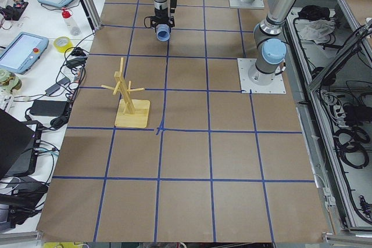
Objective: Flip cup
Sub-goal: 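Lay the cup on its side on the table and release it with the right gripper, then reach the left gripper toward the lying cup's mouth while the right gripper withdraws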
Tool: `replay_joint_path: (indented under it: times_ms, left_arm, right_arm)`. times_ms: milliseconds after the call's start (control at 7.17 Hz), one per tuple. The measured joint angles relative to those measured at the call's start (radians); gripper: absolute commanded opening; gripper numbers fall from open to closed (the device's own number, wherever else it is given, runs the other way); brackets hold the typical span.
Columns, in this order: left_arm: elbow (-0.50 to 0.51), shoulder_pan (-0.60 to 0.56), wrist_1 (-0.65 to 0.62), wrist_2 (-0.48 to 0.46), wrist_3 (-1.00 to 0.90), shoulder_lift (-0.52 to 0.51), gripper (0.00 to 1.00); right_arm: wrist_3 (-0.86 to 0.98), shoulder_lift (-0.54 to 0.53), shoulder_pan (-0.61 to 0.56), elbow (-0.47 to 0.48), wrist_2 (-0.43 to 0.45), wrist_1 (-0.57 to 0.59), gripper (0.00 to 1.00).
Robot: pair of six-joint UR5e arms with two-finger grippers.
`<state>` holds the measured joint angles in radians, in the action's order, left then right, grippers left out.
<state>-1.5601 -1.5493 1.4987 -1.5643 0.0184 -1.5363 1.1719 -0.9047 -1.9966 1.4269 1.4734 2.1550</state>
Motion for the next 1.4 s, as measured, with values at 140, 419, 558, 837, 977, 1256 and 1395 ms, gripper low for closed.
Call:
replay_joint_path:
  times_ms: [140,419,558,837,977,1256,1395]
  left_arm:
    - [0.0,0.0,0.0,0.0,0.0,0.0,1.0]
    - [-0.001,0.0,0.011,0.006,0.0,0.001,1.0]
    - [-0.008,0.001,0.026,0.011,-0.001,0.004,1.0]
    - [-0.033,0.01,0.032,0.093,-0.002,0.008,1.0]
    - [-0.043,0.023,0.027,0.157,-0.005,-0.006,1.0]
    - [-0.098,0.072,-0.035,0.326,-0.023,-0.059,1.0]
    - [-0.145,0.092,-0.11,0.411,-0.042,-0.096,1.0]
  right_arm:
    - [0.0,-0.032,0.009,0.001,0.0,-0.02,1.0]
    - [0.0,-0.148,0.07,0.002,-0.004,-0.142,1.0]
    - [-0.003,-0.217,0.123,0.002,-0.006,-0.218,1.0]
    - [-0.016,-0.347,0.248,0.003,-0.006,-0.343,1.0]
    - [-0.041,-0.396,0.299,0.003,-0.006,-0.391,1.0]
    - [-0.133,-0.478,0.365,0.005,0.001,-0.471,1.0]
    - [-0.242,-0.514,0.377,0.007,0.007,-0.487,1.0]
